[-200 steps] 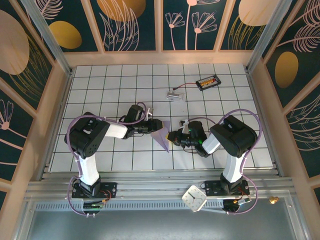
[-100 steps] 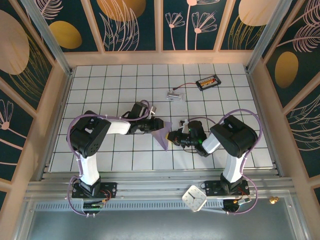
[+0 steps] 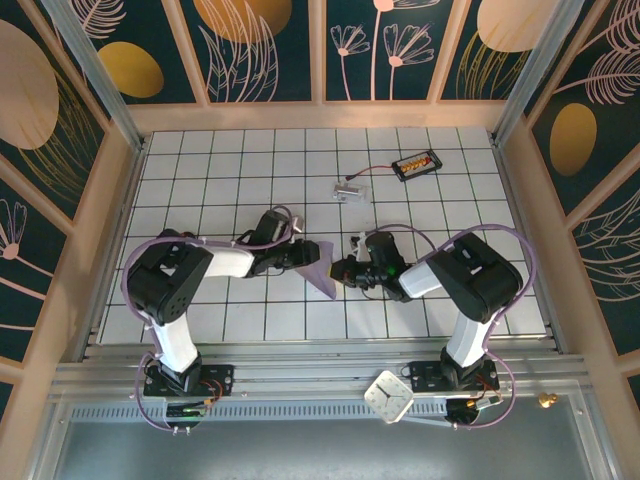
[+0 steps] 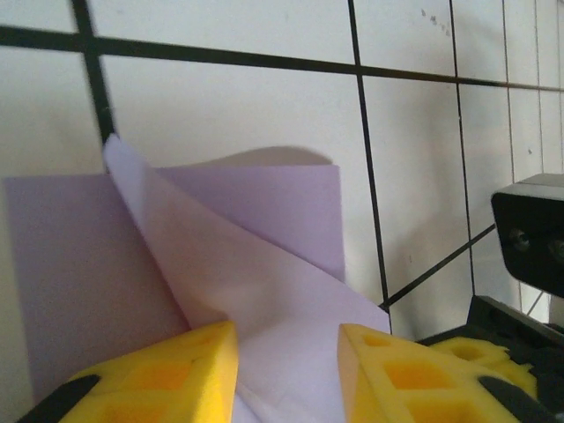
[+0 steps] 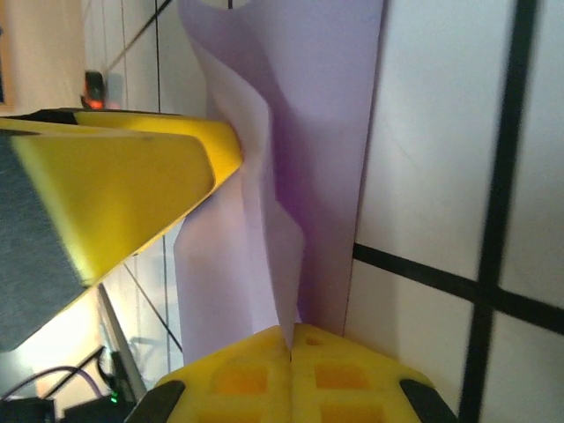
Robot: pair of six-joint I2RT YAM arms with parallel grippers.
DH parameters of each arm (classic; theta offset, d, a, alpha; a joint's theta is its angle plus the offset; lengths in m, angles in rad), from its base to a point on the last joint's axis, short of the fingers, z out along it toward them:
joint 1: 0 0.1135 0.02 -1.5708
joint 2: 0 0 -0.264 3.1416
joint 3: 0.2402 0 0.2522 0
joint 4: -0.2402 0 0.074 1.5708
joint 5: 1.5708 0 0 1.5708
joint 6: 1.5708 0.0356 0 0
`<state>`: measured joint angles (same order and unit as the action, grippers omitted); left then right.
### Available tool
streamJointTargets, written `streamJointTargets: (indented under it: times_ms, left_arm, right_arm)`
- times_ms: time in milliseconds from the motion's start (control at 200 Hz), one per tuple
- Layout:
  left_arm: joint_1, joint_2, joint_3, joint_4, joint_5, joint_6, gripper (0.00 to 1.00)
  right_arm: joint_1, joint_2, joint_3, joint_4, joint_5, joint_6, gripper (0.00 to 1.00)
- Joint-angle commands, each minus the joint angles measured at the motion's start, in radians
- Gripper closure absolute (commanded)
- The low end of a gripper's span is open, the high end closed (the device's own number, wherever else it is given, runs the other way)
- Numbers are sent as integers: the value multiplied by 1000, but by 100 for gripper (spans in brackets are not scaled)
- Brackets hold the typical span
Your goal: Fold a paper plane with a square sheet of paper (pick it up from the middle)
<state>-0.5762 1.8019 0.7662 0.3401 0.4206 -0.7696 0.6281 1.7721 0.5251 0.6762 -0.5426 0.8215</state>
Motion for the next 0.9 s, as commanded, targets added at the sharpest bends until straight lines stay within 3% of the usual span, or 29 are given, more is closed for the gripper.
streamJointTargets:
  times_ms: [0,215,385,555,896]
  left_arm:
    - [10,-52,-75,14,-36,-89,59]
    - [13,-264,-187,92,-106,-186,55]
    - [15,-378,-266,158,-116,-244,56]
    - [13,-310,-195,151,-33,-220,60]
    - [16,-105,-57,87,-6,-123,72]
  right_arm:
    - [11,-33,60,-169,58,-158,100]
    - [12,-45,183,-360,62,-397,100]
    - [17,-19,233,-423,48,-485,100]
    - [28,-13,224,-375,35,-440,100]
    - [47,2,179,-298,47,-372,100]
